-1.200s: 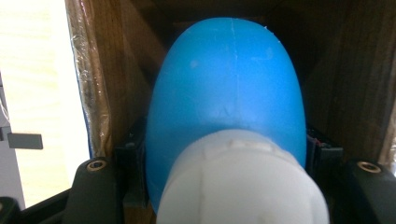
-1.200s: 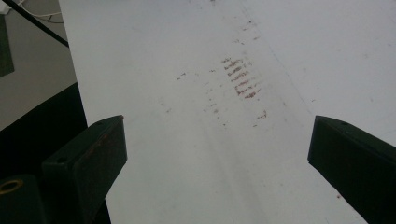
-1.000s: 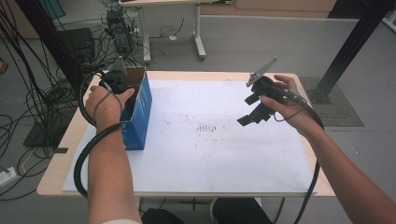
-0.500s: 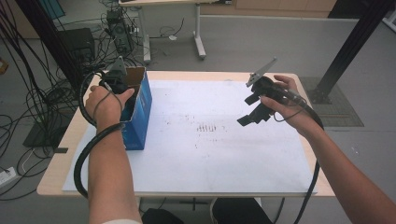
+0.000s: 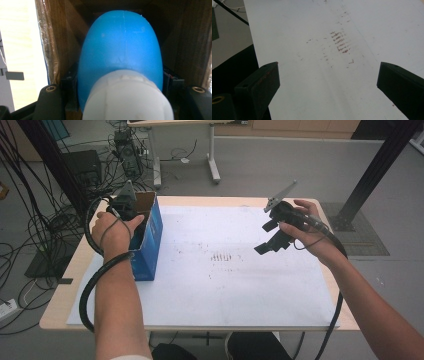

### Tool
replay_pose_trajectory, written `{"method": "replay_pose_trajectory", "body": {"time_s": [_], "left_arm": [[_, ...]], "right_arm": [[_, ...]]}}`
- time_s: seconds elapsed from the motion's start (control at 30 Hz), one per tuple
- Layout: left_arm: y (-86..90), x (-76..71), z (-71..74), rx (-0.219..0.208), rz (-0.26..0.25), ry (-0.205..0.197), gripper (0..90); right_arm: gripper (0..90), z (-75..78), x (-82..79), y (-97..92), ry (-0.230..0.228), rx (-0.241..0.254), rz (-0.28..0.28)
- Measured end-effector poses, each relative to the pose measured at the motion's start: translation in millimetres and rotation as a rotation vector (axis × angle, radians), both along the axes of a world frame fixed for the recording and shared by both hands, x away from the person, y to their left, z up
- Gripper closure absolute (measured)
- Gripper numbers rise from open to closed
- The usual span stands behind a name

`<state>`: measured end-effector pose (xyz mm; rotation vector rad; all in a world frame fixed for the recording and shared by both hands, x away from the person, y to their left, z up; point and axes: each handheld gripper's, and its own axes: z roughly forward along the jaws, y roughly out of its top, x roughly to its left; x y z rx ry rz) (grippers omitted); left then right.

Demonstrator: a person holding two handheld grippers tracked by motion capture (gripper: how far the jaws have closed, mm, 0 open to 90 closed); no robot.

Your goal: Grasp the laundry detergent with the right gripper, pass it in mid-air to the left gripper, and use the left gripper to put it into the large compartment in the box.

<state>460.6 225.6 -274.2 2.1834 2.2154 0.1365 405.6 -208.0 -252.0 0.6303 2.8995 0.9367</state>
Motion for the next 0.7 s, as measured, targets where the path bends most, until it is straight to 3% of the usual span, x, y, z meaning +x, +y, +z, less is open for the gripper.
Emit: {"method": "replay_pose_trajectory", "body": {"time_s": [0.7], "left_arm": [[-0.6,-0.1,0.7,-0.001,-0.006,-0.005,33.6]], "right_arm": [[4.4,0.8,0.6,2.2,0.000,-0.002,0.006]]}}
